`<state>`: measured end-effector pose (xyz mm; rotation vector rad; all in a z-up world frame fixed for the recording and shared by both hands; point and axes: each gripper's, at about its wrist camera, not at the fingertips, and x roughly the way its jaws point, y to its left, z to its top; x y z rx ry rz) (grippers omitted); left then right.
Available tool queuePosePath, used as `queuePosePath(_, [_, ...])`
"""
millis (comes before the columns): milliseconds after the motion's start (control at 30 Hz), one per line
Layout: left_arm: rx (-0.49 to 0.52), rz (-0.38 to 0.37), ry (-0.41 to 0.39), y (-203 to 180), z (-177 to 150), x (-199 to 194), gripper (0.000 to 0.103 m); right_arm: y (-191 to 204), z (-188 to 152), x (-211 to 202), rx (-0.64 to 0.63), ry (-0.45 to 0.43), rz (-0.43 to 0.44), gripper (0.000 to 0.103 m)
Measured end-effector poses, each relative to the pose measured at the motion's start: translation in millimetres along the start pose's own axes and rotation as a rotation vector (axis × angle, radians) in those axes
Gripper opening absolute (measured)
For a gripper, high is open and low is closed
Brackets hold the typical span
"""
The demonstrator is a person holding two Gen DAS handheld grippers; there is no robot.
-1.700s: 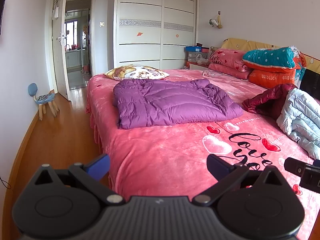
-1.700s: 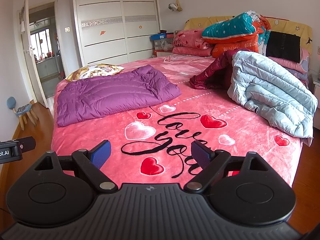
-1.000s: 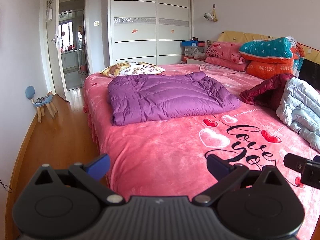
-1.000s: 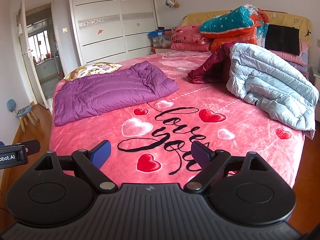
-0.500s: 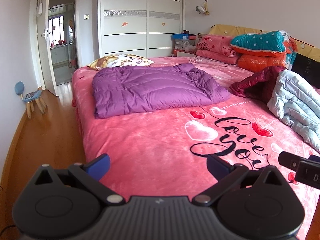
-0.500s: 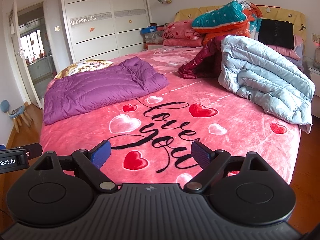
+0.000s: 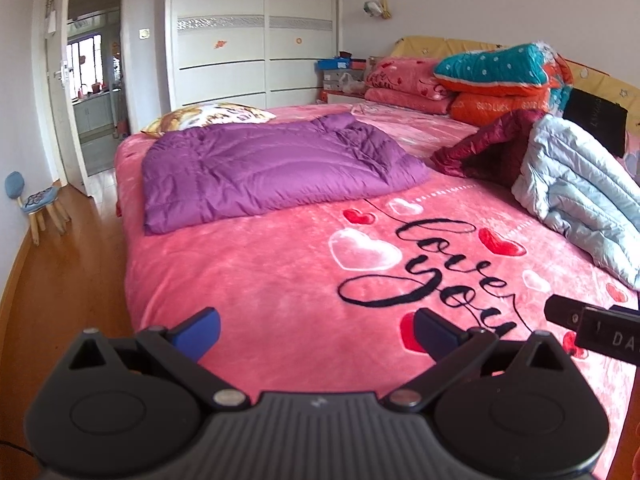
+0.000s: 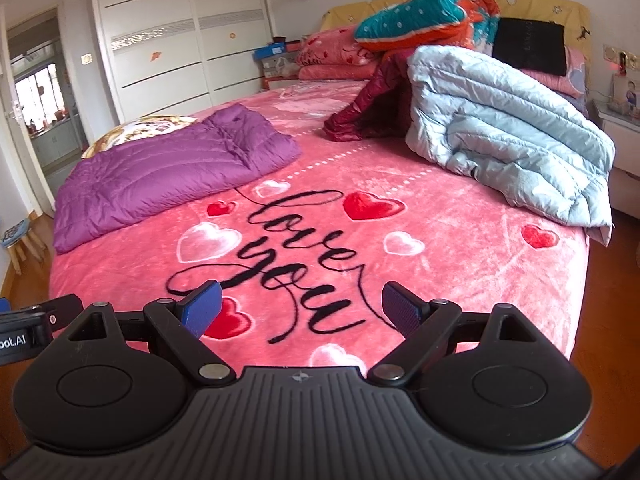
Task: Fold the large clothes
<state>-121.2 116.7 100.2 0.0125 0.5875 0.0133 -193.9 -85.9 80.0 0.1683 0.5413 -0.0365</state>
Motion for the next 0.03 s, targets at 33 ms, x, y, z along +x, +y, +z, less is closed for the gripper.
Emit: queuePosePath(33, [0.003, -0.001, 0.007, -3.7, -0.5, 4.0, 0.102, -2.1, -0.7, 2.5, 0.005, 0.004, -0.008, 0.103])
